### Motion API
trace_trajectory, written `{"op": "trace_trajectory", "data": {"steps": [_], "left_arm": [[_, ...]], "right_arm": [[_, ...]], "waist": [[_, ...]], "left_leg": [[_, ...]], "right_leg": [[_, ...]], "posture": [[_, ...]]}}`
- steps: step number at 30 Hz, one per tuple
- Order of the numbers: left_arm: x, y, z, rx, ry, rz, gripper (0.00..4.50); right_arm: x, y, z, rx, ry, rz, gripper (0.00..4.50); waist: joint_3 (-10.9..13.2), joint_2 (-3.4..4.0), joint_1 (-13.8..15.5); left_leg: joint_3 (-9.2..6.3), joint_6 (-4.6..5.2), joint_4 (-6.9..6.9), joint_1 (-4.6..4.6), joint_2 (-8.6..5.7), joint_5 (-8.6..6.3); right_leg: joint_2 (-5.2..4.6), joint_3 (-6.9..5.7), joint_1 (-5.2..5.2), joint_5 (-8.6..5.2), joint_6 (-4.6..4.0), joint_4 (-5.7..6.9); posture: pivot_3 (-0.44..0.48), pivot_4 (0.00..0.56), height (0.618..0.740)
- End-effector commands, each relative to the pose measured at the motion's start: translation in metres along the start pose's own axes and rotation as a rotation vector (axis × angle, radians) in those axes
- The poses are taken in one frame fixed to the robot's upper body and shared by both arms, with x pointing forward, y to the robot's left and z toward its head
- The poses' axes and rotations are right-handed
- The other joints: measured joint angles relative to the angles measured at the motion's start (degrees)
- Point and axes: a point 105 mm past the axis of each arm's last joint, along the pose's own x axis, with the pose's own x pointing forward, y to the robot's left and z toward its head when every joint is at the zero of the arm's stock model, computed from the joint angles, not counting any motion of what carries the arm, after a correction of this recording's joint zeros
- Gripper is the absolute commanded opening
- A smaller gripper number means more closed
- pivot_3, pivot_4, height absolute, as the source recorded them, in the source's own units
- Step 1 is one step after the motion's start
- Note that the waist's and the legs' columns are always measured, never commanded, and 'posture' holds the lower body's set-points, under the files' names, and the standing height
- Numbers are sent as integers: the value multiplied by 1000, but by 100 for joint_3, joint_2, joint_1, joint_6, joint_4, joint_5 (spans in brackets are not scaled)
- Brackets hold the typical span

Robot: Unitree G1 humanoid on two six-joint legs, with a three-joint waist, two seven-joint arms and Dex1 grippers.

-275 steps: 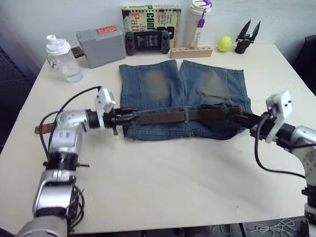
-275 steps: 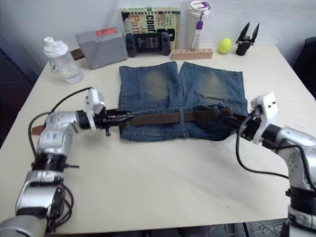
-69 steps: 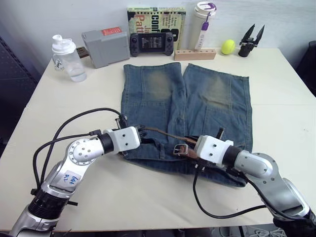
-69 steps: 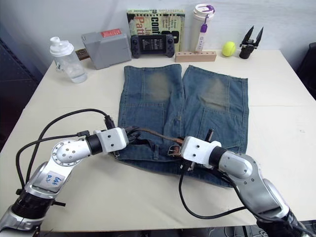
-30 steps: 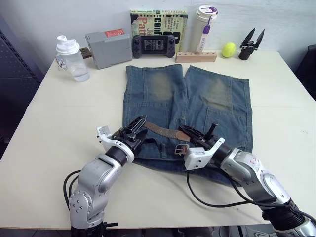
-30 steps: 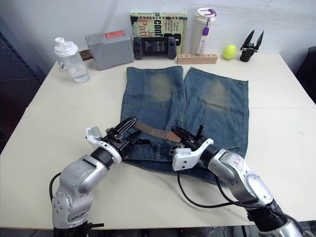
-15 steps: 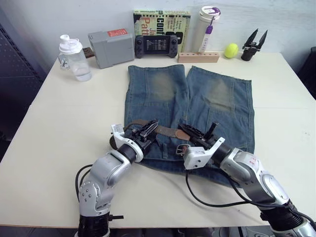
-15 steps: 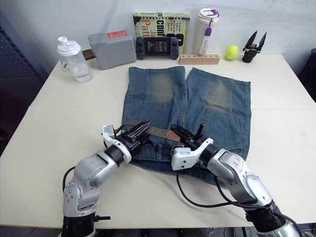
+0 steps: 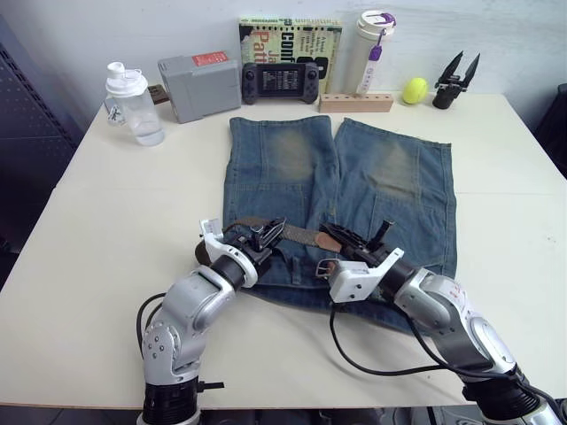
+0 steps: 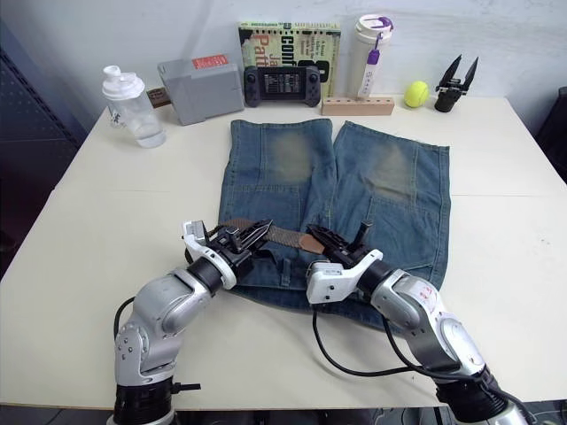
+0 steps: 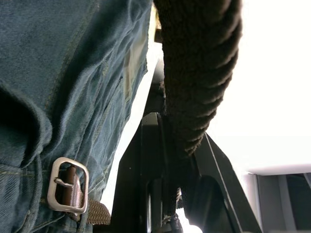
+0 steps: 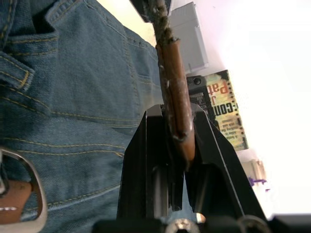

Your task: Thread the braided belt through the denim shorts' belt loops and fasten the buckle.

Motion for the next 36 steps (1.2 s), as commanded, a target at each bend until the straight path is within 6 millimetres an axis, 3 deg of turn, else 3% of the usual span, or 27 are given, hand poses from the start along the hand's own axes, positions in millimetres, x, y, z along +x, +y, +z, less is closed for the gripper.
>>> {"op": "trace_trajectory", "data": {"steps": [1,5,9,10,11,16,21,27,36], "left_arm": [[-2,-14,-2,22,16,-80,42],[-3,-18,1,47,13,-90,0],[-2,-19,2,52,10,-98,0],[-4,-20,3,56,8,-102,0],[-5,-21,4,81,15,-117,0],[-23,-15,10,247,57,-106,0],[-35,4,30,333,6,-17,0],[-40,33,44,442,-45,133,0],[-41,44,53,445,-101,182,0]], "right_arm": [[-3,-22,-2,8,14,-81,409],[-2,-27,-7,33,34,-110,1762],[-3,-29,-12,66,62,-126,3790],[-7,-27,-19,123,92,-122,4262],[-11,-24,-27,211,122,-110,4446],[-44,-14,-42,624,163,27,4446],[-68,-31,-38,962,112,92,4446],[-77,-31,-18,1177,59,182,4446],[-91,-20,2,1330,38,327,4446]], "waist": [[0,0,1],[0,1,0],[0,1,-2],[1,1,2],[1,1,10],[8,15,2],[20,39,1],[21,48,10],[21,48,16]], "left_leg": [[0,0,0,0,0,0],[0,0,-1,0,0,0],[0,0,-2,0,0,0],[0,0,-3,-1,0,0],[0,0,-3,-2,0,0],[1,0,-5,-3,1,0],[-9,0,-4,3,2,0],[-12,0,-11,4,1,0],[-10,0,-10,4,-2,-1]], "right_leg": [[0,-1,0,0,0,-1],[0,-2,1,0,0,-2],[0,-2,1,0,0,-3],[0,-2,1,0,0,-4],[0,-4,1,0,0,-5],[4,-13,8,0,0,-11],[3,1,7,0,0,-6],[3,4,5,0,0,-7],[2,14,5,0,0,-8]], "posture": [[0,150,731],[0,150,731],[0,150,731],[0,150,731],[0,150,731],[0,150,731],[0,150,731],[0,150,731],[0,150,731]]}}
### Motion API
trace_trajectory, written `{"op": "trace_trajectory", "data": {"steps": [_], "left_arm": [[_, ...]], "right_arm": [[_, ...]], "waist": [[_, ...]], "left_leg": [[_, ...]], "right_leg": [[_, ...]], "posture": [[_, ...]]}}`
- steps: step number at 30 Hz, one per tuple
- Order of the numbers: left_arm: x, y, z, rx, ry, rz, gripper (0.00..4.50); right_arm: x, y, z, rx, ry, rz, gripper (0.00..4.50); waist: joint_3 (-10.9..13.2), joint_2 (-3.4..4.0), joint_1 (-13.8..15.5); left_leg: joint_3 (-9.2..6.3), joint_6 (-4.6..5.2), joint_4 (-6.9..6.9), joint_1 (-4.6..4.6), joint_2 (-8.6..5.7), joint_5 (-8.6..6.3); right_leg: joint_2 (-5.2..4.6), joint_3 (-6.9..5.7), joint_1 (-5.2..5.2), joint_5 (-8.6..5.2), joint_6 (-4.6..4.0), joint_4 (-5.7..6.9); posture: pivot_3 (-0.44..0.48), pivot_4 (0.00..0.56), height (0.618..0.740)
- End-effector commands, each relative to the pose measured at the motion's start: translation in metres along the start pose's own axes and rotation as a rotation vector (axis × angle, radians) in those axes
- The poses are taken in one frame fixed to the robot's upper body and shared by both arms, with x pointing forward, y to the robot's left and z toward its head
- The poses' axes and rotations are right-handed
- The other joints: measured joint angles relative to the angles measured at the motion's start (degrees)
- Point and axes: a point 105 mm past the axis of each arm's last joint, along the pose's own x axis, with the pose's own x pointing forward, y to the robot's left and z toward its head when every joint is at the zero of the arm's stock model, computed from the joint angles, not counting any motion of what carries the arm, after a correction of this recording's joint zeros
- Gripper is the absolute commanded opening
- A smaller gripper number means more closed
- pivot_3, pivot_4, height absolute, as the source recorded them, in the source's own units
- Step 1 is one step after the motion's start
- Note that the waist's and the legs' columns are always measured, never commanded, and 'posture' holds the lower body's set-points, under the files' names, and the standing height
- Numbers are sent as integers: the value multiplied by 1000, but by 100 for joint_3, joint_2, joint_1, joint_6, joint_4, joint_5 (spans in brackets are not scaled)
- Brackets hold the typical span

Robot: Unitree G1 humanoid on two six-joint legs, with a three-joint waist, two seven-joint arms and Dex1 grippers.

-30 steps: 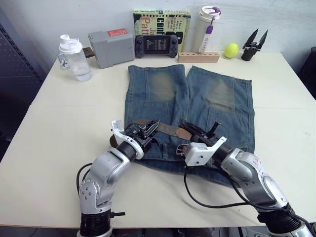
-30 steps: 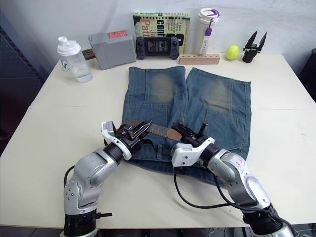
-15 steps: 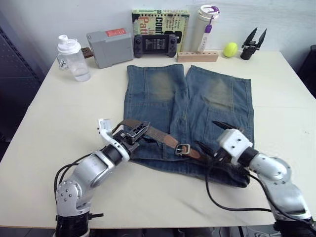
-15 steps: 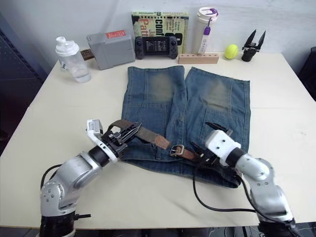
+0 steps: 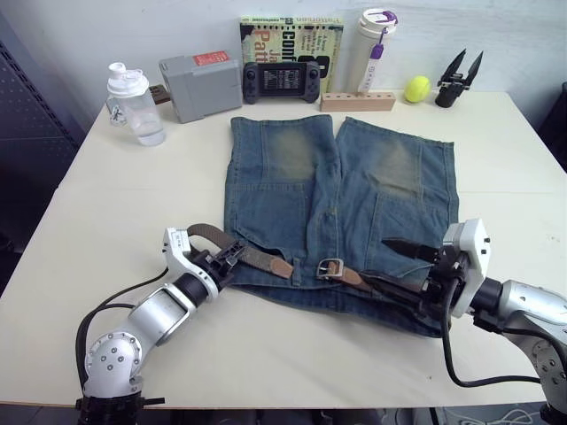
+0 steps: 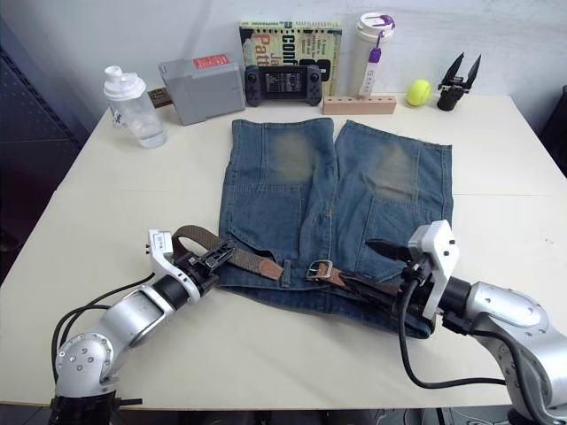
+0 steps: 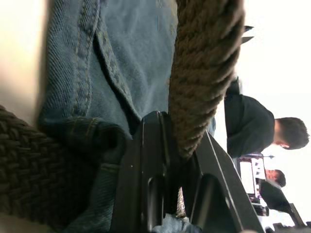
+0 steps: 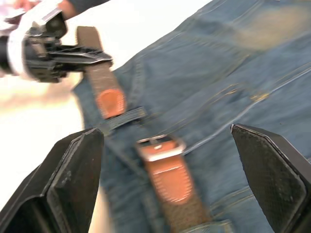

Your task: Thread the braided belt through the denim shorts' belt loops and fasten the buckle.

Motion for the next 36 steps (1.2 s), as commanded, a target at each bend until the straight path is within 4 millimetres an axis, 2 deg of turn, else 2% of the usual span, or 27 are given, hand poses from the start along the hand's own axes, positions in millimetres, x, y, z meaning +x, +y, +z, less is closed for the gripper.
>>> {"op": "trace_trajectory", "data": {"steps": [1,8,11,15,22,29,33,36], "left_arm": [[1,4,5,-15,-42,7,0],[-1,8,1,44,-16,50,0],[0,3,-1,98,-4,50,0],[4,-16,-4,191,5,31,0],[4,-21,-11,314,17,82,0],[0,-14,-8,314,-7,131,0],[2,-20,-7,313,-16,119,0],[5,-24,-16,316,15,88,0]], "right_arm": [[-7,16,3,30,20,81,4446],[-9,14,2,28,46,101,4446],[-9,13,3,25,52,106,4446],[-8,14,8,27,33,106,4446],[-5,15,14,27,12,110,4446],[0,13,18,32,0,113,4446],[2,12,18,34,2,113,4446],[4,13,18,37,0,118,4446]], "waist": [[0,0,0],[0,0,-2],[0,0,-1],[0,-1,2],[0,-1,0],[0,-1,3],[0,-1,6],[0,-1,6]], "left_leg": [[0,-1,-1,0,0,0],[3,-1,0,1,-1,-1],[2,-1,-1,1,1,-1],[3,-1,0,0,0,-1],[2,-1,-1,0,0,-1],[2,-1,0,0,1,-1],[1,-2,0,-1,1,-1],[2,-2,1,-1,1,-1]], "right_leg": [[0,0,-1,0,0,-1],[0,4,-1,1,2,0],[1,2,-2,1,2,0],[0,5,-2,1,3,0],[0,4,-2,2,4,0],[0,5,-3,2,4,0],[0,5,-3,2,4,0],[0,5,-3,2,4,0]], "posture": [[0,150,731],[0,150,731],[0,150,731],[0,150,731],[0,150,731],[0,150,731],[0,150,731],[0,150,731]]}}
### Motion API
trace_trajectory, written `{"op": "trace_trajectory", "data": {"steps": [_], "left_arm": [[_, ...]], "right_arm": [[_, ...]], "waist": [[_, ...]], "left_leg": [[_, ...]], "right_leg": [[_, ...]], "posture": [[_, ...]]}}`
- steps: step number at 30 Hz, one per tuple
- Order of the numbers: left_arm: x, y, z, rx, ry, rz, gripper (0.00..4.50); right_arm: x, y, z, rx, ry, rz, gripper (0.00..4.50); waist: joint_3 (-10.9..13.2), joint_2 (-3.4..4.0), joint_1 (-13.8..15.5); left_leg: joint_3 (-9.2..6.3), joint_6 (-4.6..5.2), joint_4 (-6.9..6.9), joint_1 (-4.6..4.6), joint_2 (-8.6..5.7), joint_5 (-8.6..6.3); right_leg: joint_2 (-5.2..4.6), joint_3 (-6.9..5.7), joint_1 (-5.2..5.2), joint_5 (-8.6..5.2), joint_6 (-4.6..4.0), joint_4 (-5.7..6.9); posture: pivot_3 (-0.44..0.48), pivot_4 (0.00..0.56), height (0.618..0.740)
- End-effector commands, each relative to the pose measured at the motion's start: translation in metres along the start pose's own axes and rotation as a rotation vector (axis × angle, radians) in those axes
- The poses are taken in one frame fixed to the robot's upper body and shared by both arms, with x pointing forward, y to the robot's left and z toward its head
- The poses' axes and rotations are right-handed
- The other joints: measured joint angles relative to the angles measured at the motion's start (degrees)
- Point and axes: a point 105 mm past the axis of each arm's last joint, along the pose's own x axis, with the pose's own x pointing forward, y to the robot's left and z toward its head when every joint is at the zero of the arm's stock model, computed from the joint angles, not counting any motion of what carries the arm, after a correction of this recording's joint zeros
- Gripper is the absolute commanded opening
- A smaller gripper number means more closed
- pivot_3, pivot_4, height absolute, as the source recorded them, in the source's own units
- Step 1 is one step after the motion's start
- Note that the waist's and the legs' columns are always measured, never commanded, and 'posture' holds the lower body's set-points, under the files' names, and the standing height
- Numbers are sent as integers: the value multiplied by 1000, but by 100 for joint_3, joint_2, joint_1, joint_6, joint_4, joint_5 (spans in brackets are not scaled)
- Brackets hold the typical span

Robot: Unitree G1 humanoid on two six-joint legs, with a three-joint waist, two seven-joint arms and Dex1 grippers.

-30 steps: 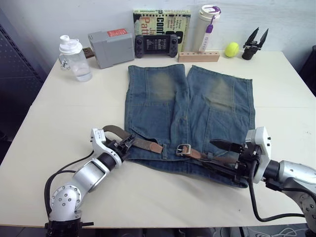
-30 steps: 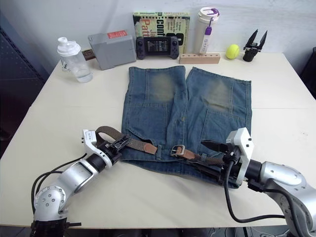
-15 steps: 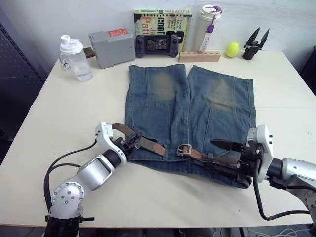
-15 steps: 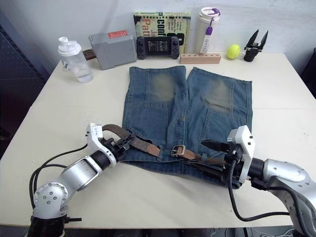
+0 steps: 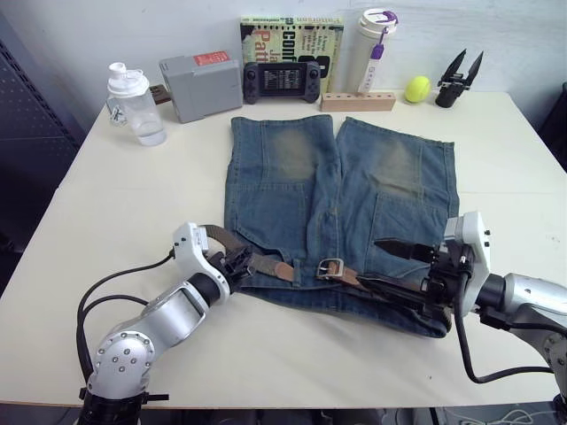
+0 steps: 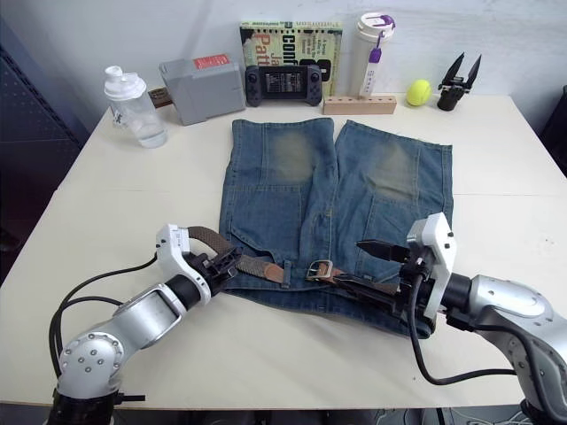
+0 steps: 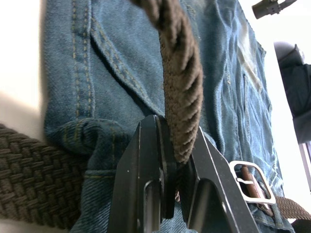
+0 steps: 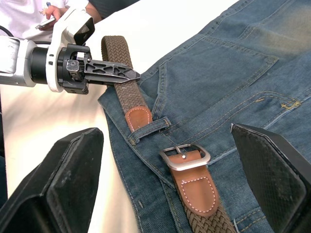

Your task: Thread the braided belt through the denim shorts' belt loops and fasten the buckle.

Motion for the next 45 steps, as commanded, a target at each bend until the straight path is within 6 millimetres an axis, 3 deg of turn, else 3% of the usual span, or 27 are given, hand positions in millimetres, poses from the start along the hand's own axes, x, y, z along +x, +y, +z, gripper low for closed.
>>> {"op": "trace_trajectory", "data": {"steps": [1,6,16,20,26,33,37,45], "left_arm": [[0,-17,-1,22,-12,-66,0],[6,-12,-3,26,-7,-55,0],[23,-19,-25,41,93,-203,0],[25,-28,-34,142,140,-298,0],[33,-24,-46,280,179,-353,0],[38,-25,-61,308,216,-404,0],[37,-27,-63,296,220,-419,0],[37,-30,-62,290,219,-427,0]], "right_arm": [[2,3,6,-18,-11,17,4446],[1,3,6,-18,-14,10,4446],[1,3,6,-17,-16,-11,4446],[3,5,1,-48,9,-19,4446],[16,15,-13,-197,62,-17,4446],[28,19,-48,-664,183,9,4446],[38,20,-48,-872,136,-6,4446],[49,15,-63,-1026,160,-1,4446]], "waist": [[0,0,3],[0,0,0],[0,0,8],[0,0,17],[0,0,23],[-1,1,77],[-1,1,89],[-3,5,133]], "left_leg": [[0,0,0,0,0,0],[1,0,0,0,-1,0],[9,0,-1,-1,-3,0],[15,0,0,-3,-4,0],[29,-1,-1,-6,-5,0],[38,-3,0,-7,-7,0],[38,-4,1,-6,-4,1],[27,-5,4,-8,0,2]], "right_leg": [[0,0,0,0,0,0],[1,-1,0,0,0,0],[1,-4,0,0,0,0],[0,-6,0,0,0,-1],[1,-12,0,0,1,-4],[0,-17,3,3,7,-12],[2,-16,4,4,10,-13],[0,-29,12,5,11,-20]], "posture": [[0,150,731],[0,150,731],[0,150,731],[0,150,731],[0,150,731],[0,150,731],[0,150,731],[0,150,731]]}}
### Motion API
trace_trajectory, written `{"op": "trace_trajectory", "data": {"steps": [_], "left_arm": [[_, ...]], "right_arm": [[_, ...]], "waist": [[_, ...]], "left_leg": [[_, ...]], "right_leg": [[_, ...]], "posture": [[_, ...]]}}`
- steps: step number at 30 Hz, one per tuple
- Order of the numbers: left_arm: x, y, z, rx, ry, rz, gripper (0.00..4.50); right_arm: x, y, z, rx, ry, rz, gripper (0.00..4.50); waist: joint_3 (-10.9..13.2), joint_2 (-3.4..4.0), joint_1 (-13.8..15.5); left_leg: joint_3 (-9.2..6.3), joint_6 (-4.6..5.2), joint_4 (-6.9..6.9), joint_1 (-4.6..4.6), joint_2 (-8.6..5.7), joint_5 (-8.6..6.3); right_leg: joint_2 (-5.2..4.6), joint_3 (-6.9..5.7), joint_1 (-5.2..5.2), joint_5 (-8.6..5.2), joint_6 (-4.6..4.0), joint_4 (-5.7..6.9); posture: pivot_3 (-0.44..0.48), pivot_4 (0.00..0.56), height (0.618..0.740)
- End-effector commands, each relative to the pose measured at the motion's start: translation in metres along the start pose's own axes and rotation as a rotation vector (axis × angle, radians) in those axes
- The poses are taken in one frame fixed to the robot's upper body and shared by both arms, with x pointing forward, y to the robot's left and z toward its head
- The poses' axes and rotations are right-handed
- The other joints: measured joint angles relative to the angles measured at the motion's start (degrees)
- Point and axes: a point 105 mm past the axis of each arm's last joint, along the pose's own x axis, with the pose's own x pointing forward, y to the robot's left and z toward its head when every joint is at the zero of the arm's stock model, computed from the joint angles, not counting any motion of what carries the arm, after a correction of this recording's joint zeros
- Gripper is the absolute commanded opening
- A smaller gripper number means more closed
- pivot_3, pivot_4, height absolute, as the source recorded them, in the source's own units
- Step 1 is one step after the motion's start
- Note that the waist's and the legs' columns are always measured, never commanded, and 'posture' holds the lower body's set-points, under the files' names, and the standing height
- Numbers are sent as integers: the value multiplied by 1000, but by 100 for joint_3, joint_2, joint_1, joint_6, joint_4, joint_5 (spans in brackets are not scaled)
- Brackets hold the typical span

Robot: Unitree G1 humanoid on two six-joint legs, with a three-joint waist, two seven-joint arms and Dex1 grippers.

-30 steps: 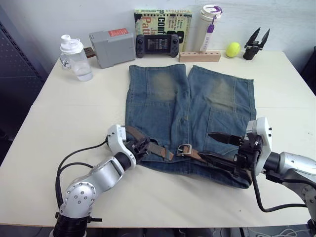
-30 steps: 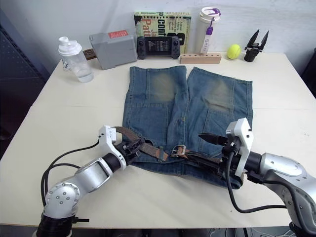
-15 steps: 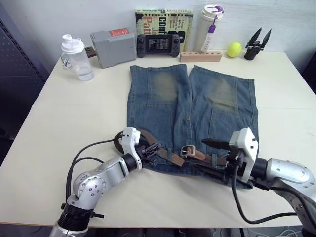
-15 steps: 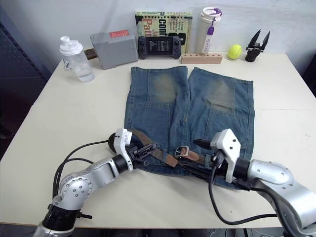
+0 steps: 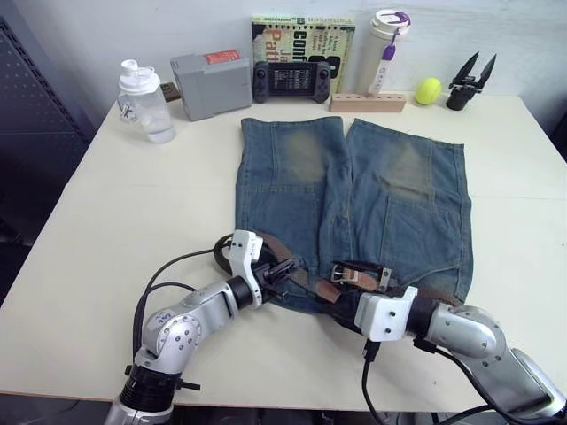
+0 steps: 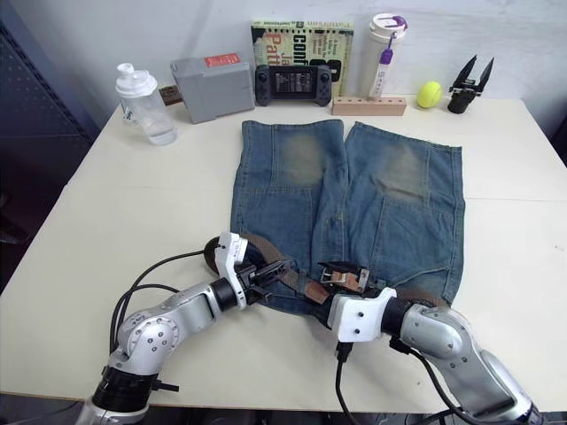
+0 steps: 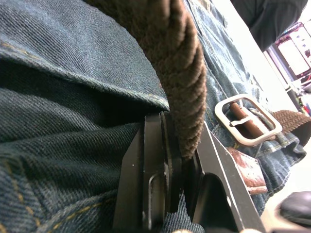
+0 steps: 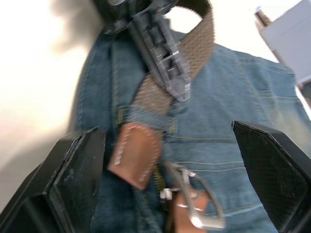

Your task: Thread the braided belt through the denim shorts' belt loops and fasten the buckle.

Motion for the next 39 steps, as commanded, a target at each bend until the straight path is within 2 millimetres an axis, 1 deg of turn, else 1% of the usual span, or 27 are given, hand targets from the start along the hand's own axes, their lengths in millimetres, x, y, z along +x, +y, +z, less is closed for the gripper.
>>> {"op": "trace_trajectory", "data": {"steps": [1,5,13,17,24,28,32,39], "left_arm": [[1,-9,-6,-6,24,-41,0],[1,-9,-6,-9,26,-39,0],[1,-11,-8,-19,28,-43,0],[1,-10,-8,-22,28,-42,0],[1,-11,-9,-23,33,-42,0],[0,-10,-9,-25,34,-40,0],[0,-10,-9,-28,36,-41,0],[0,-10,-9,-33,36,-40,0]], "right_arm": [[3,-4,-1,-72,-2,-33,4446],[5,-10,-3,-92,-3,-68,4446],[3,-23,6,-91,-29,-102,4446],[3,-29,3,-120,-18,-111,4446],[7,-29,7,-124,-35,-107,4446],[4,-31,9,-123,-39,-93,4446],[1,-38,11,-131,-35,-87,4446],[-3,-38,10,-122,-25,-65,4446]], "waist": [[0,0,-9],[-1,2,-5],[-1,2,-9],[-1,2,-9],[-1,2,-11],[-1,2,-11],[-1,2,-15],[-1,2,-13]], "left_leg": [[0,0,1,0,0,0],[-2,0,0,2,3,0],[-8,0,1,1,3,0],[-11,0,1,1,3,0],[-11,0,2,1,3,0],[-12,0,2,1,3,0],[-12,0,1,1,3,0],[-13,0,2,1,3,0]], "right_leg": [[0,0,1,0,0,0],[1,-3,1,0,0,3],[0,-4,1,0,0,3],[0,-4,1,0,0,3],[0,-4,1,0,0,3],[0,-4,1,0,0,3],[0,-4,1,0,0,3],[0,-4,1,0,0,4]], "posture": [[0,150,731],[0,150,731],[0,150,731],[0,150,731],[0,150,731],[0,150,731],[0,150,731],[0,150,731]]}}
